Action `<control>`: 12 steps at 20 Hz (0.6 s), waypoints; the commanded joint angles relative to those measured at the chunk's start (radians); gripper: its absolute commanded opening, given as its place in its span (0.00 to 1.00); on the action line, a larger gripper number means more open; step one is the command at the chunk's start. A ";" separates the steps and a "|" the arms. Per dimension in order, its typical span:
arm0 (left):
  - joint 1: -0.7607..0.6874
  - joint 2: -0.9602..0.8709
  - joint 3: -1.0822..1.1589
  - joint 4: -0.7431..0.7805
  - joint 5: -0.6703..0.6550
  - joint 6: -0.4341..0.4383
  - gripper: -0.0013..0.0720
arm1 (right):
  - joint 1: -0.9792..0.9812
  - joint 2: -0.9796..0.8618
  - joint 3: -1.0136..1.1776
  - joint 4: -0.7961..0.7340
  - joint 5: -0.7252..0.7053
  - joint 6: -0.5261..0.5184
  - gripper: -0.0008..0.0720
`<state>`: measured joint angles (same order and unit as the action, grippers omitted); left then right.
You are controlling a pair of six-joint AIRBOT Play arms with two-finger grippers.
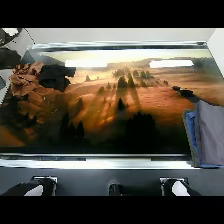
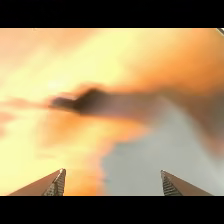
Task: Fold the shirts.
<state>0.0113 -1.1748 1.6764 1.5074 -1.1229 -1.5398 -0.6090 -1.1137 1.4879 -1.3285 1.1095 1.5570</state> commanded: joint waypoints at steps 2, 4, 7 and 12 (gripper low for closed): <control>-0.118 -0.120 -0.048 0.225 -0.399 -0.164 0.92 | 0.494 -0.061 0.048 -0.026 0.098 0.159 0.94; -0.135 -0.099 -0.237 0.171 -0.496 -0.164 0.97 | 0.624 -0.169 0.048 -0.025 0.291 0.172 0.93; -0.185 0.077 -0.568 0.122 -0.324 -0.235 0.97 | 0.732 -0.299 0.048 -0.030 0.454 0.167 0.93; -0.193 0.206 -0.700 0.125 -0.233 -0.293 0.96 | 0.784 -0.328 0.048 -0.070 0.410 0.168 0.93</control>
<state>-0.1711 -1.0256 1.0561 1.6352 -1.3941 -1.7962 0.1291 -1.4124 1.5345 -1.3853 1.4891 1.7184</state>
